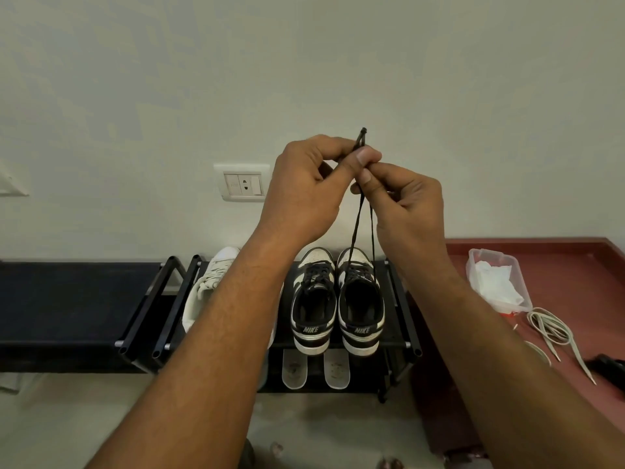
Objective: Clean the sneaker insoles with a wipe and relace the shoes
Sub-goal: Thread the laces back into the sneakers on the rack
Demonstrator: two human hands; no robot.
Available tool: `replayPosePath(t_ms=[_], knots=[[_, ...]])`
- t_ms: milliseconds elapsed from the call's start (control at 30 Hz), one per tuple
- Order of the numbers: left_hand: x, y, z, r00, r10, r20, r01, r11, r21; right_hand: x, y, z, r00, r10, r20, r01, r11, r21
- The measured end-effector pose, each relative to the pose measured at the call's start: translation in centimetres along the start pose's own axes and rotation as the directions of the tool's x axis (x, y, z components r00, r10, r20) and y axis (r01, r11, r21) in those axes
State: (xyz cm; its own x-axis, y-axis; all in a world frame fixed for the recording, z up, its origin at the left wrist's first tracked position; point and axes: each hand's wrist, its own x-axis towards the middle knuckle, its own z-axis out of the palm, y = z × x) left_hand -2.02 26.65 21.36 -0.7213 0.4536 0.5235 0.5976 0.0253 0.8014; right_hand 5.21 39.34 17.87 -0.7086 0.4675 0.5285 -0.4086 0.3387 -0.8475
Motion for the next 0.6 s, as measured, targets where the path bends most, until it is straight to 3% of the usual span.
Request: replayPosePath(t_ms=[200,300,467,600], knots=[[-0.2,0.6,0.4,0.99,-0.127,-0.056,0.116,0.979,-0.171,-0.2,0.8,-0.3,0.986,0.041,0.16,-0.054,0.996,0.076],[0.0,0.4,0.5,0.985,-0.161,-0.063,0.15,0.976,-0.159,-0.2,1.7,-0.8,0.975,0.102,0.196,-0.118,0.99,0.072],[0.4,-0.6,0.3,0.98,-0.184,-0.08,0.168,0.971,-0.17,-0.1,2.0,-1.6,0.972,0.143,0.189,-0.169,0.977,0.131],[0.4,-1.8,0.2,0.977,-0.172,-0.126,0.143,0.966,-0.213,0.2,2.1,-2.2,0.989,0.142,0.045,-0.147,0.982,0.123]])
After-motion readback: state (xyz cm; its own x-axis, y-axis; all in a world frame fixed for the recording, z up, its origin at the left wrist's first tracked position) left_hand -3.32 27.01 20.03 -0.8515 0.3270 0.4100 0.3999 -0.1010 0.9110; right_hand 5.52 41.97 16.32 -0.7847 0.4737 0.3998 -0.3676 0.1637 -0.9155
